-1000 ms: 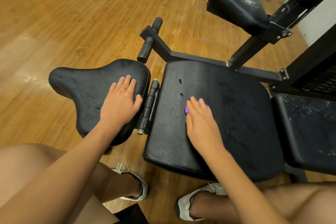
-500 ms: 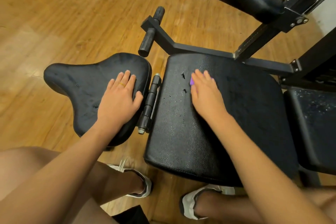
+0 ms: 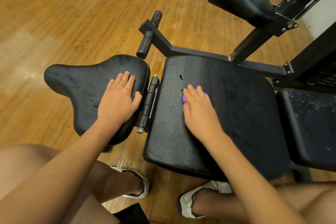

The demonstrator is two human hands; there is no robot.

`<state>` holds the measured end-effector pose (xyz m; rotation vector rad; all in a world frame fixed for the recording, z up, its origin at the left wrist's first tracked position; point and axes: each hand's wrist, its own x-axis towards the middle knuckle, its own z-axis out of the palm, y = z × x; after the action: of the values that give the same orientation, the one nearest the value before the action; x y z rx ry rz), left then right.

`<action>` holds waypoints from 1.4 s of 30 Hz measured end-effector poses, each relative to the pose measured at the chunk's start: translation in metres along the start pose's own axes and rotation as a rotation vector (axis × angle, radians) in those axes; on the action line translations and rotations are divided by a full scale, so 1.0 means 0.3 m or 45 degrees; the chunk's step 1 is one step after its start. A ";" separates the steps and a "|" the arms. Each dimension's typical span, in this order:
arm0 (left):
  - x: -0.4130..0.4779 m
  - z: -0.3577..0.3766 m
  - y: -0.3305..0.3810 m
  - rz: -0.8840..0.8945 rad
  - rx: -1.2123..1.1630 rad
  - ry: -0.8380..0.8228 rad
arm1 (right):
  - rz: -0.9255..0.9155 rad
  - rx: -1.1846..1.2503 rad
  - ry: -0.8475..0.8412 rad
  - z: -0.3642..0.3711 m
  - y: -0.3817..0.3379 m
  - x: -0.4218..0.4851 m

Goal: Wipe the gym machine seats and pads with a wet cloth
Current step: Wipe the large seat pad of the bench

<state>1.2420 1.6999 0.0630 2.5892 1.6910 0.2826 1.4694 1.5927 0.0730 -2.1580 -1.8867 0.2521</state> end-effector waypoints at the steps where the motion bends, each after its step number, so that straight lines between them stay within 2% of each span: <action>1: 0.000 0.000 0.002 0.000 -0.004 0.002 | 0.007 0.028 -0.046 0.000 -0.021 -0.101; 4: -0.001 0.000 0.006 0.002 -0.002 -0.012 | 0.002 0.037 -0.107 -0.001 -0.082 -0.344; 7: -0.004 -0.002 0.004 0.008 0.011 -0.011 | -0.017 -0.010 -0.085 0.008 -0.111 -0.424; 12: -0.004 -0.007 0.007 -0.004 -0.003 -0.016 | -0.070 -0.018 -0.059 0.039 -0.098 -0.291; 18: -0.011 -0.014 0.012 -0.003 -0.001 -0.026 | 0.057 -0.092 -0.004 0.057 -0.070 0.058; 20: -0.012 -0.017 0.014 -0.001 0.002 -0.024 | 0.057 -0.088 -0.030 0.049 -0.077 0.039; 24: -0.006 -0.018 0.014 0.002 0.009 -0.023 | -0.006 -0.023 -0.169 0.006 -0.101 -0.189; 27: 0.003 -0.012 0.009 0.005 0.016 -0.028 | -0.047 -0.040 -0.182 0.000 -0.104 -0.270; 32: 0.003 0.006 -0.001 0.000 0.012 -0.026 | -0.102 -0.082 -0.081 0.043 -0.062 0.001; 38: -0.001 -0.003 0.002 -0.011 -0.009 -0.022 | 0.013 -0.209 0.044 0.042 -0.011 0.533; 42: 0.001 -0.013 0.001 -0.007 0.007 -0.029 | 0.049 -0.199 0.091 0.044 -0.026 0.541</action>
<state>1.2418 1.6997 0.0670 2.5812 1.6932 0.2481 1.4809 1.7552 0.0698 -2.2732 -1.8835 0.0351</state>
